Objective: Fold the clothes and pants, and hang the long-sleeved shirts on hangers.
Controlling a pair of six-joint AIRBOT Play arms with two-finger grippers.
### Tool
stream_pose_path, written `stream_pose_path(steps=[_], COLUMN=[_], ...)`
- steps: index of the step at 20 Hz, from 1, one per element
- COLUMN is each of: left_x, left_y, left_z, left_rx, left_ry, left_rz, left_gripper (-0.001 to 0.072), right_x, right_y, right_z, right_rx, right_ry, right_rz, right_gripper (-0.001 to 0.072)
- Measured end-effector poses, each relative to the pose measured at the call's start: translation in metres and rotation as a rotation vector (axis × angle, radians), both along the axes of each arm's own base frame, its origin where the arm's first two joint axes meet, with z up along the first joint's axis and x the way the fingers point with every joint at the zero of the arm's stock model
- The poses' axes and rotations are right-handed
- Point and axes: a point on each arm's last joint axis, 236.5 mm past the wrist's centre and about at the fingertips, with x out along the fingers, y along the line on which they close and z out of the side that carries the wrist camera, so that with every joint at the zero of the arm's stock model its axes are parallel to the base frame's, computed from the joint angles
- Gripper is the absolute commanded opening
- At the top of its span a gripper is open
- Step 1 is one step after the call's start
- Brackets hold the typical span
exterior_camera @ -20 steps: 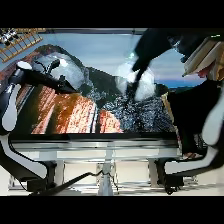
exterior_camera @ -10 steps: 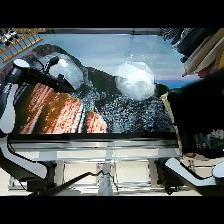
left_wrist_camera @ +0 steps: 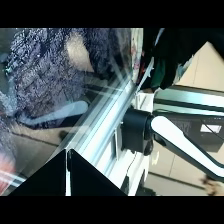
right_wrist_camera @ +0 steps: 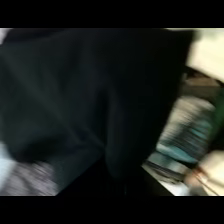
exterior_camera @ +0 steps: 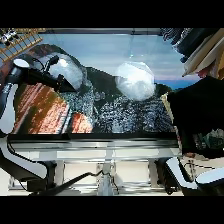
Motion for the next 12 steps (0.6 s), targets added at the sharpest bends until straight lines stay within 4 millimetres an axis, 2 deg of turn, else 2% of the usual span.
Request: stream_pose_path(steps=[2,3,5,6,7,9,11,12], left_x=[0.000,0.000,0.000,0.000,0.000,-0.001,-0.001,0.000], left_y=[0.000,0.000,0.000,0.000,0.000,0.001,0.007,0.013], left_z=[0.000,0.000,0.000,0.000,0.000,0.002,0.004,0.004], left_rx=[-0.001,0.000,0.001,0.002,0.002,0.005,0.049,0.099], left_ry=[-0.002,-0.001,0.005,0.010,0.014,0.019,0.013,0.006], left_rz=[0.000,0.000,0.003,0.006,0.009,0.006,-0.005,-0.009], left_gripper=[0.0006,0.0006,0.0006,0.0006,0.0006,0.0005,0.0005,0.0005], right_x=[-0.026,-0.041,-0.069,-0.077,-0.078,-0.073,-0.047,-0.029], right_y=[0.004,0.007,0.012,0.014,0.013,0.006,-0.007,-0.013], right_z=[-0.055,-0.078,-0.115,-0.127,-0.135,-0.135,-0.114,-0.095], right_rx=[0.110,0.154,0.226,0.253,0.269,0.268,0.217,0.179], right_ry=[0.150,0.228,0.372,0.416,0.431,0.425,0.322,0.247], right_rz=[-0.035,-0.046,-0.042,-0.029,-0.010,0.021,0.053,0.072], right_gripper=[0.0023,0.0096,0.0446,0.0540,0.0542,0.0542,0.0542,0.0542])
